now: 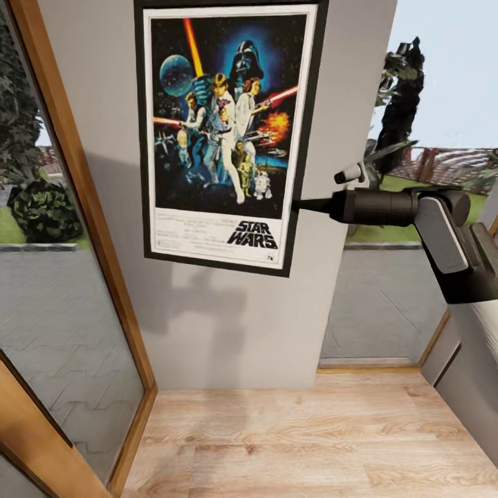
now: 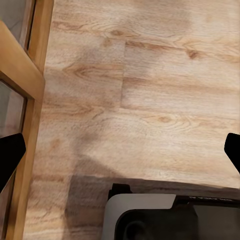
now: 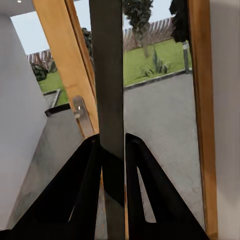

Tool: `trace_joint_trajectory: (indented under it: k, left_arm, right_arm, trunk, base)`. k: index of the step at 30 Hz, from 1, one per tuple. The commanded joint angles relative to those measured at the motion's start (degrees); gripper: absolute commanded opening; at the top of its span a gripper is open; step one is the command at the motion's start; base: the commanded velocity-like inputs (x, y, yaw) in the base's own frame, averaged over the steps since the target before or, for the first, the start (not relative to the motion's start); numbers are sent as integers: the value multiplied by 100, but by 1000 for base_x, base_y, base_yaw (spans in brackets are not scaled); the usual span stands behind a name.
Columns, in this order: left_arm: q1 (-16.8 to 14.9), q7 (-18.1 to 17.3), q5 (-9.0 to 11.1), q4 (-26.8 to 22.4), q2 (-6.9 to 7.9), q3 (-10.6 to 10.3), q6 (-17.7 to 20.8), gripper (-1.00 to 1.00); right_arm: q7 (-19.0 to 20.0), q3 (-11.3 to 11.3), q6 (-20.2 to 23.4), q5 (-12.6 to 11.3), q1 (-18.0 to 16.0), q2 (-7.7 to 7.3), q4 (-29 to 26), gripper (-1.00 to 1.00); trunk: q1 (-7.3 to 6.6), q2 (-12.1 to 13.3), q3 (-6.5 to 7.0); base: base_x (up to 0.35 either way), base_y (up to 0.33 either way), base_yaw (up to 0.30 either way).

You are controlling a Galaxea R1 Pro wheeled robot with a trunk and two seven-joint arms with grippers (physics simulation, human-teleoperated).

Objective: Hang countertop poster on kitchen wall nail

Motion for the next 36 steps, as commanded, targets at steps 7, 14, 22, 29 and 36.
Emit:
trace_joint_trajectory:
  k: [7,14,22,29,36]
  left_arm:
    - [-1,-32,10,-8,-2,13,18,100]
    - [-1,-32,10,-8,-2,13,18,100]
    - [-1,-32,10,-8,-2,11,21,100]
    - [-1,-32,10,-8,-2,13,22,100]
    - [-1,-31,10,-8,-2,13,30,100]
  right_arm:
    - [53,165,25,-10,-3,-41,-23,-100]
    - [57,170,20,-6,4,-105,-46,-100]
    - [77,170,16,-1,4,-134,-67,-100]
    - [80,170,16,-1,5,-136,-73,-100]
    - [80,170,16,-1,5,-136,-73,-100]
  trunk:
    - [4,-13,-12]
    - [4,-13,-12]
    - [4,-13,-12]
    - [4,-13,-12]
    - [4,-13,-12]
  base:
    - [0,0,0]
    - [0,0,0]
    - [43,0,0]
    - [279,0,0]
    - [327,0,0]
